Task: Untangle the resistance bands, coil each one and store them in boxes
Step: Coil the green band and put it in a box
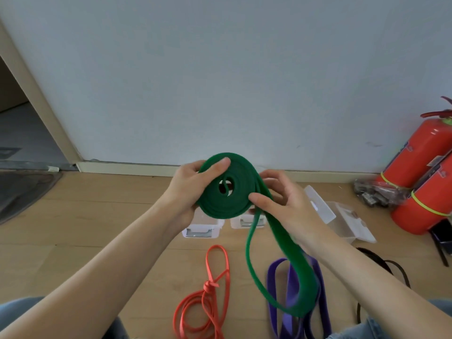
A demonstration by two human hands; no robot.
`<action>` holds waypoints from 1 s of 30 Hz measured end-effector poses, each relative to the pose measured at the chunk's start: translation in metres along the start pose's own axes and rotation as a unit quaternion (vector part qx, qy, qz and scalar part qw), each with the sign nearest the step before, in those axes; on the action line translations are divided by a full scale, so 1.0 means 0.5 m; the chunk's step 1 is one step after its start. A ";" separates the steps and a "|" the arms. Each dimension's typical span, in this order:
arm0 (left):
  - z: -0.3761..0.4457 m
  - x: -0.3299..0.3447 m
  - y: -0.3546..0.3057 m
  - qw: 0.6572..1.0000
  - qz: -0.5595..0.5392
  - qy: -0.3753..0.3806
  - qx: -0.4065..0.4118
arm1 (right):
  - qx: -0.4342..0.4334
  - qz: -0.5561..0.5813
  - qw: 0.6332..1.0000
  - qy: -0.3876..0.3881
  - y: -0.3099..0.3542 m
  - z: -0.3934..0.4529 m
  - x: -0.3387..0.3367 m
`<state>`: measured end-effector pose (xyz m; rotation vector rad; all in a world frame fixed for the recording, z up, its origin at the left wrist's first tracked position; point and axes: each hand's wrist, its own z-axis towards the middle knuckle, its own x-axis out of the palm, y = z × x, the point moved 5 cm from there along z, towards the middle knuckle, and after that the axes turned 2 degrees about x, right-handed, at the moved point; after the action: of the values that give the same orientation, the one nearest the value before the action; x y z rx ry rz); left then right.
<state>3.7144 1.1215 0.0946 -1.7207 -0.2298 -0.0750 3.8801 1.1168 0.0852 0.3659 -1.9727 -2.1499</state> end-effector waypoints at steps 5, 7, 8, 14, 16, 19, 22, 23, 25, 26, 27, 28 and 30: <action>-0.004 0.004 0.016 0.994 -0.104 -0.036 -0.021 | -0.004 0.026 1.000 0.003 -0.013 -0.001 0.027; -0.007 0.011 0.026 0.994 -0.110 -0.007 -0.026 | -0.012 0.002 1.000 -0.004 -0.007 0.004 0.014; -0.008 0.011 0.031 0.994 -0.102 0.011 -0.032 | -0.016 -0.013 1.000 -0.005 -0.003 0.007 0.006; -0.024 0.017 0.020 0.976 0.147 0.159 -0.006 | -0.068 -0.107 0.992 0.001 0.043 0.016 -0.039; -0.033 0.042 0.025 0.965 0.189 0.183 0.015 | -0.066 -0.124 0.990 0.035 0.045 0.012 -0.033; -0.022 0.047 0.033 0.980 0.142 0.130 0.041 | -0.062 -0.114 0.991 0.030 0.037 0.011 -0.039; -0.011 0.031 0.037 0.995 -0.017 0.094 0.002 | -0.018 -0.054 0.998 0.004 0.022 0.014 -0.046; -0.009 0.028 0.037 0.995 -0.055 0.088 -0.007 | -0.016 -0.065 0.998 0.000 0.016 0.014 -0.041; -0.007 0.027 0.044 0.991 -0.102 0.080 -0.021 | -0.011 -0.089 0.996 0.002 0.006 0.015 -0.026; -0.006 0.027 0.048 0.990 -0.115 0.075 -0.026 | 0.000 -0.084 0.996 0.012 -0.002 0.015 -0.016; -0.006 0.025 0.051 0.990 -0.119 0.071 -0.028 | 0.013 -0.072 0.997 0.026 -0.009 0.015 -0.007; -0.004 0.022 0.051 0.991 -0.108 0.068 -0.026 | 0.020 -0.060 0.997 0.036 -0.013 0.016 -0.004; 0.001 0.013 0.047 0.996 -0.023 0.080 -0.011 | 0.005 -0.060 0.997 0.040 -0.005 0.020 -0.014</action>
<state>3.7251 1.1192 0.0730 -1.7213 -0.1509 -0.2487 3.8836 1.1288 0.0837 0.5768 -1.9654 -2.1611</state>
